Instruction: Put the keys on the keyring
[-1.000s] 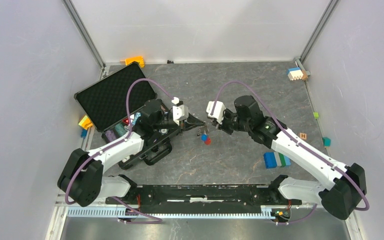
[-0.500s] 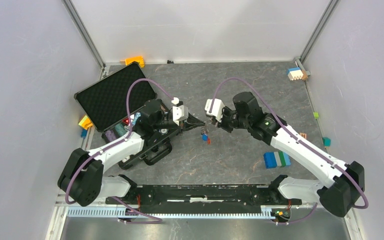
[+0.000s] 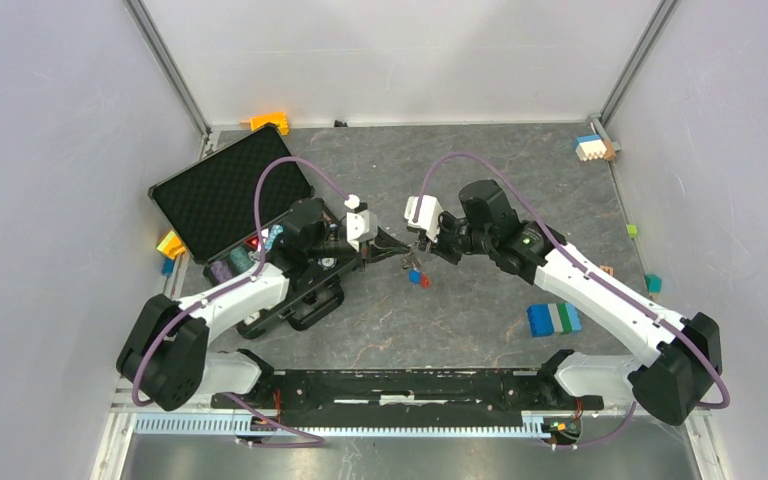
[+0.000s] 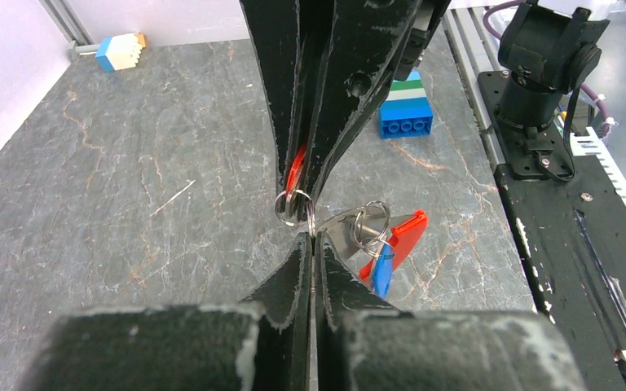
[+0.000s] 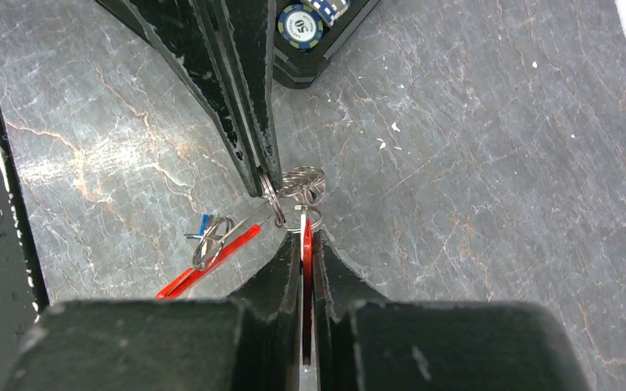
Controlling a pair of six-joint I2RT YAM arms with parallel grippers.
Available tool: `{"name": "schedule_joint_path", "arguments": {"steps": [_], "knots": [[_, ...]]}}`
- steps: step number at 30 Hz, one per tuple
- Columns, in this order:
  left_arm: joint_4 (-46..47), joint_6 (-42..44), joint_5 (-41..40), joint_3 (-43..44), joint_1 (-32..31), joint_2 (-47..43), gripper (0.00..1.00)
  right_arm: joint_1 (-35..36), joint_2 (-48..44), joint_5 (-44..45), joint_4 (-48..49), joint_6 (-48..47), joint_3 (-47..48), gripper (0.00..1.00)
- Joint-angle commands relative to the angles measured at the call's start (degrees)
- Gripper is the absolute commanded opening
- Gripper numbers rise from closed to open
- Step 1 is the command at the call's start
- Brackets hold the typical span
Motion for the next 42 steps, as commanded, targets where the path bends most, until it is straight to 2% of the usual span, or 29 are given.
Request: {"name": "schedule_joint_path", "arguments": {"steps": [1,12,28,35,42], "knots": [[1.28,-0.81,0.41,2.3,-0.18,0.62,0.02,0.33,-0.59,-1.84,1.11,1.23,3.17,0.0],[1.34,-1.16,-0.21,2.39,-0.29,0.55,0.02,0.91,-1.35,-2.08,-0.25,0.82,3.78,0.0],[-0.06,0.01,-0.23,2.28,-0.31,1.05,0.02,2.63,-0.99,2.26,-2.49,-3.39,5.63,0.0],[0.48,-0.64,0.76,2.35,-0.29,1.37,0.02,4.72,-1.36,5.24,-2.7,-4.89,6.7,0.0],[0.55,-1.13,4.18,2.28,-0.37,1.38,0.02,7.22,0.03,12.09,-4.71,-8.72,8.56,0.0]]}}
